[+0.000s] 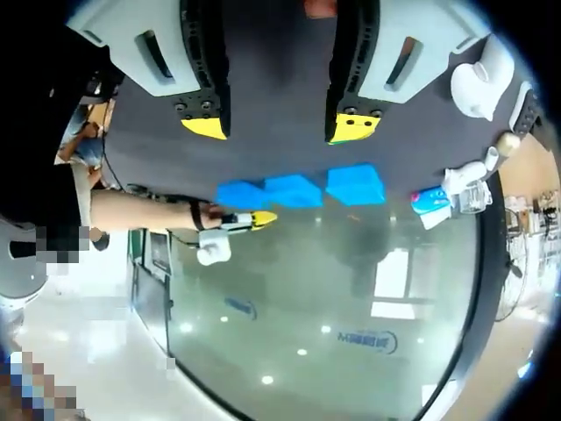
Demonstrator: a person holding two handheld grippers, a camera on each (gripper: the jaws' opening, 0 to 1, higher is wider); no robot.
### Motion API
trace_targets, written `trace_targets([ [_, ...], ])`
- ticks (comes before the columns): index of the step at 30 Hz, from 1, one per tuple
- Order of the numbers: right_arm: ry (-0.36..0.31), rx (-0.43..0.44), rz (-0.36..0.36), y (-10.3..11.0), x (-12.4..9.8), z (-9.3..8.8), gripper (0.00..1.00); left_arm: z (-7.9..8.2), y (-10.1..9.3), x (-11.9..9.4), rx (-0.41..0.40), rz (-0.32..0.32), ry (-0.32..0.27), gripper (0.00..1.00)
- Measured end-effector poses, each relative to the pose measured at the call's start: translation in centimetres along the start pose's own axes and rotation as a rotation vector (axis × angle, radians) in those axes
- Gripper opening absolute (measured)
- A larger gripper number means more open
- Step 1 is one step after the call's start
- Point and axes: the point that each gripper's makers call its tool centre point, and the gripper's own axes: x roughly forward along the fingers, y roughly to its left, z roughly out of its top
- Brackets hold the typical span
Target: Sort the screws, nuts, and washers into the corresponding bins
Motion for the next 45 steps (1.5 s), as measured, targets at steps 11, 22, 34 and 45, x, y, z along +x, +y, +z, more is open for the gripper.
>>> trace_targets([
  [11,-0.057,0.048,0.039,3.5,-7.7,-0.8,0.23,0.3,-0.1,0.6,0.003,-0.008,-0.004,0.42],
  [22,-0.093,0.107,0.03,5.7,-14.7,-4.3,0.24,0.9,-1.1,1.6,0.012,-0.04,-0.005,0.42],
  [34,-0.116,0.18,-0.002,6.1,-20.6,-6.2,0.24,0.2,-1.8,2.0,0.024,-0.069,0.027,0.43],
  [45,-0.043,0.174,0.043,6.6,-20.8,-7.6,0.27,-0.1,-2.1,2.3,0.025,-0.08,0.04,0.43],
])
